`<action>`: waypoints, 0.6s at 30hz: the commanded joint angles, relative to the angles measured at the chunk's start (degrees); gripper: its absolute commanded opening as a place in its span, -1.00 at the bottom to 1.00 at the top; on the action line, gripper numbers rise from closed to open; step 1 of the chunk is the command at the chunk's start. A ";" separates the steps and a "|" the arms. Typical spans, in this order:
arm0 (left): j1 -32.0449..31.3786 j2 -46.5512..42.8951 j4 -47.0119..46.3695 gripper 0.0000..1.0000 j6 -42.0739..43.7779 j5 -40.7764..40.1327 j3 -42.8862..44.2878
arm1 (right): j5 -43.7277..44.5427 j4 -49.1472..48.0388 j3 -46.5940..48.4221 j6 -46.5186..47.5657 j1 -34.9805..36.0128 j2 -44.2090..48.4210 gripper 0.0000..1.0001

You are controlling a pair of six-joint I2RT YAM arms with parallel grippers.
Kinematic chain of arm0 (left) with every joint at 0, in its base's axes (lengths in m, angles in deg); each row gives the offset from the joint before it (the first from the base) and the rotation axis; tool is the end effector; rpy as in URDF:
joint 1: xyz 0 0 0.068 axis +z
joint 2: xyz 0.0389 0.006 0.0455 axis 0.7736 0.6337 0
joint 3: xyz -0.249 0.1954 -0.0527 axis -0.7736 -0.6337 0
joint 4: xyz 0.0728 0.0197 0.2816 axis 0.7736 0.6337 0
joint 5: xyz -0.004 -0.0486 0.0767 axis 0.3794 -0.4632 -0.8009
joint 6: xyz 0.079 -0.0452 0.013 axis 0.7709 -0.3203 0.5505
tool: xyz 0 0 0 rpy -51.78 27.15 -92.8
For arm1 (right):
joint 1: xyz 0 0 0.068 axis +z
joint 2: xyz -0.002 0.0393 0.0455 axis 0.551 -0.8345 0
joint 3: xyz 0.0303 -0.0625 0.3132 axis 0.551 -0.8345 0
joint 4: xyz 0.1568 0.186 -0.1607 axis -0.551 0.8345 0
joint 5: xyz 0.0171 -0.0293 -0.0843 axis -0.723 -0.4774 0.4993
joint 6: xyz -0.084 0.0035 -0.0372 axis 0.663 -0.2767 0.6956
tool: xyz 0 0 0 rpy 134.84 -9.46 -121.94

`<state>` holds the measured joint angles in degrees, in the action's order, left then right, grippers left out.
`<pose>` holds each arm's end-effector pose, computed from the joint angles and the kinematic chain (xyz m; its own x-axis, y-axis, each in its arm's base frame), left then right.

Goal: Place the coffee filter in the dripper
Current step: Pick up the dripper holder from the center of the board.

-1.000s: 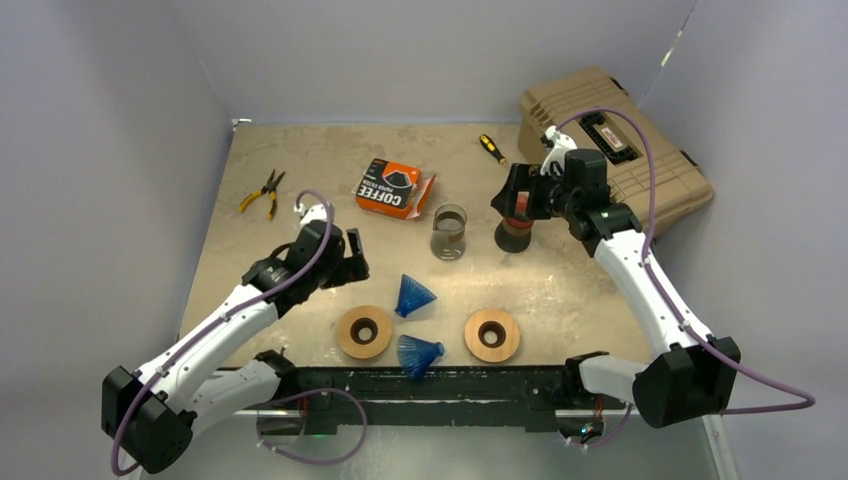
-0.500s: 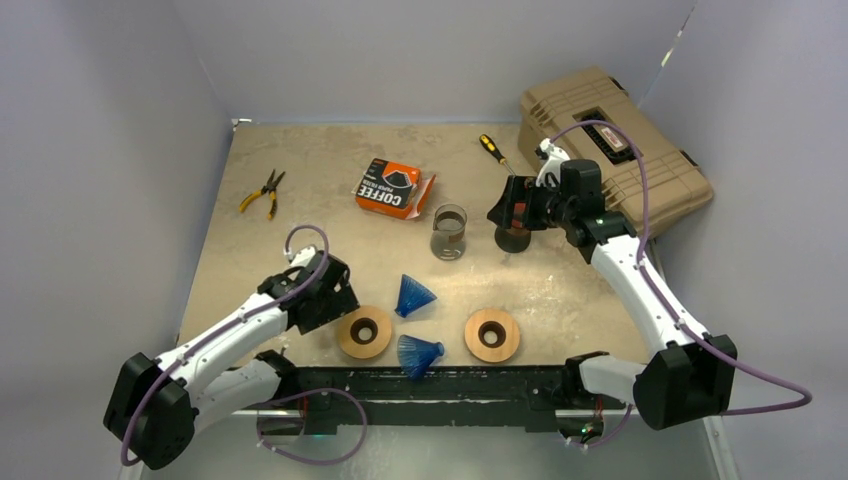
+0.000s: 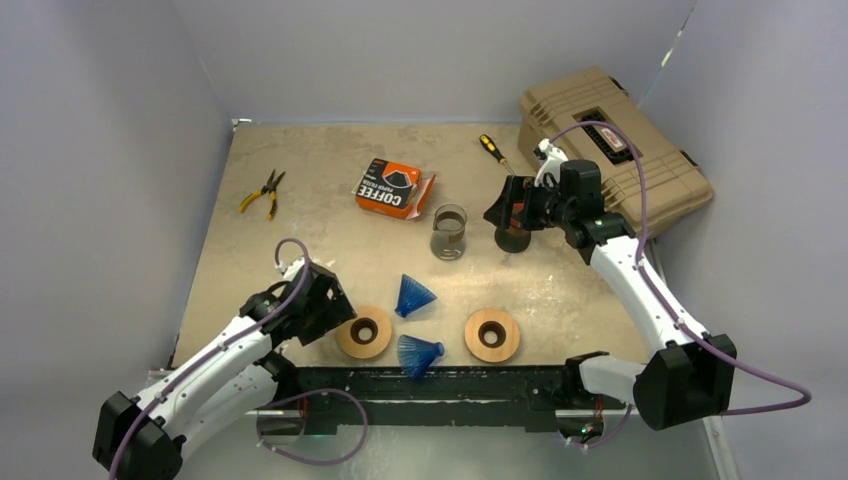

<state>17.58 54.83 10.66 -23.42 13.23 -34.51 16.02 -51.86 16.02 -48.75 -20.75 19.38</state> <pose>0.1341 -0.0704 0.1694 -0.7536 -0.5647 -0.3366 -0.4636 0.8195 -0.3369 0.3039 0.0981 0.3284 -0.6536 0.1487 -0.7421 -0.3078 0.8436 0.4401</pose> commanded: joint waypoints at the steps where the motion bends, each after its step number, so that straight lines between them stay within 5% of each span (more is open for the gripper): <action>1: -0.73 2.18 -0.51 0.53 0.81 3.44 -1.07 | -1.39 -2.24 -0.90 -0.76 0.08 1.36 0.98; 13: -9.22 13.38 -2.99 0.41 0.46 0.73 -0.06 | -1.69 -3.17 -1.25 -1.06 0.10 -0.09 0.98; 18: -10.88 15.80 -3.78 0.10 0.42 -0.90 1.13 | -1.83 -2.93 -1.39 -1.16 0.13 -0.08 0.98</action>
<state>7.72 69.21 8.19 -22.92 13.63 -33.86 15.83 -53.09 14.88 -49.40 -20.75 19.16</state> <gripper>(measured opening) 0.619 0.987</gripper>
